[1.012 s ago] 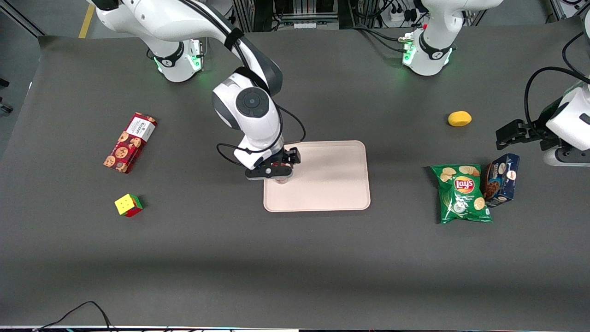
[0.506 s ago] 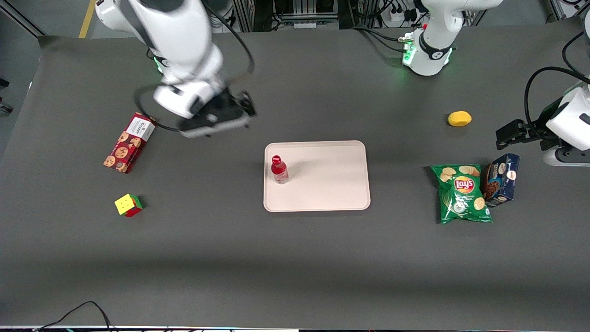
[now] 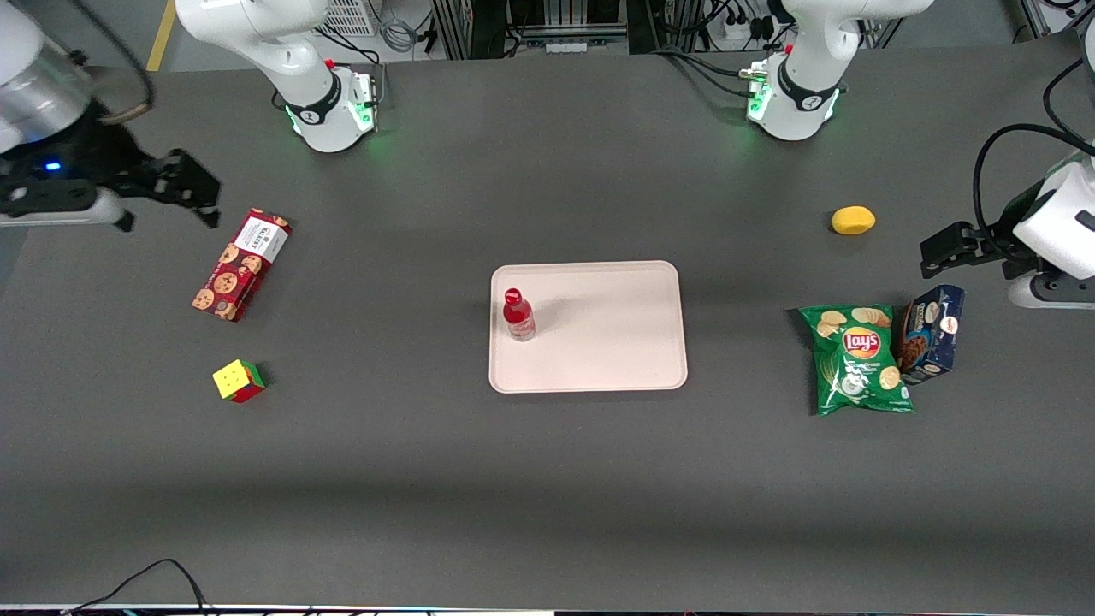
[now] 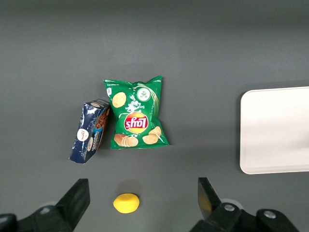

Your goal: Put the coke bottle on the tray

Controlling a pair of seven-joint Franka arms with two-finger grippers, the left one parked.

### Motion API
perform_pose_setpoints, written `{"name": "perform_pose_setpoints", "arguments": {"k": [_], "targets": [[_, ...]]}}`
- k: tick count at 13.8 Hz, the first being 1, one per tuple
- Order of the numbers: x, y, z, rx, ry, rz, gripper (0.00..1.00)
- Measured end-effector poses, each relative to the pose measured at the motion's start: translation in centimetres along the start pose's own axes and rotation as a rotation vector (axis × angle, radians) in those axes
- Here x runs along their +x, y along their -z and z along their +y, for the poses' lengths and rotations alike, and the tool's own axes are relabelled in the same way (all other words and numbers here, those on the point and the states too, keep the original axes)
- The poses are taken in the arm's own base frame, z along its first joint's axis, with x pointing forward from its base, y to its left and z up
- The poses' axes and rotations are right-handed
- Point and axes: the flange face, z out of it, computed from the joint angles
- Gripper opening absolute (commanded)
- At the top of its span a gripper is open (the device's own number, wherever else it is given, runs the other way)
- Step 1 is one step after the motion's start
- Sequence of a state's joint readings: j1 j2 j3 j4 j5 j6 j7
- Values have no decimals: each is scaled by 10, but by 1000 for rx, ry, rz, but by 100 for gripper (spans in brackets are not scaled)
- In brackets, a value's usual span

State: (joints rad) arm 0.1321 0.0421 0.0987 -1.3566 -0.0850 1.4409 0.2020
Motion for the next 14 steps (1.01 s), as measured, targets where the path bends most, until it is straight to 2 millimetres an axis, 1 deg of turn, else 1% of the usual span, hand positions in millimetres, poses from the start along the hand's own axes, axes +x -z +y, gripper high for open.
{"name": "perform_pose_setpoints", "arguments": {"k": [1,3,5,7,9,11,14], "targets": [[3,-3,18,-3,-26,-9,100],[7,-14,44,18,-74,-34,100],[10,-26,76,49,-122,-54,100],[8,-40,102,54,-160,-60,100],[0,-50,121,52,-195,-75,100],[-4,-50,134,51,-218,-67,100],[-5,-48,144,51,-236,-56,100]]}}
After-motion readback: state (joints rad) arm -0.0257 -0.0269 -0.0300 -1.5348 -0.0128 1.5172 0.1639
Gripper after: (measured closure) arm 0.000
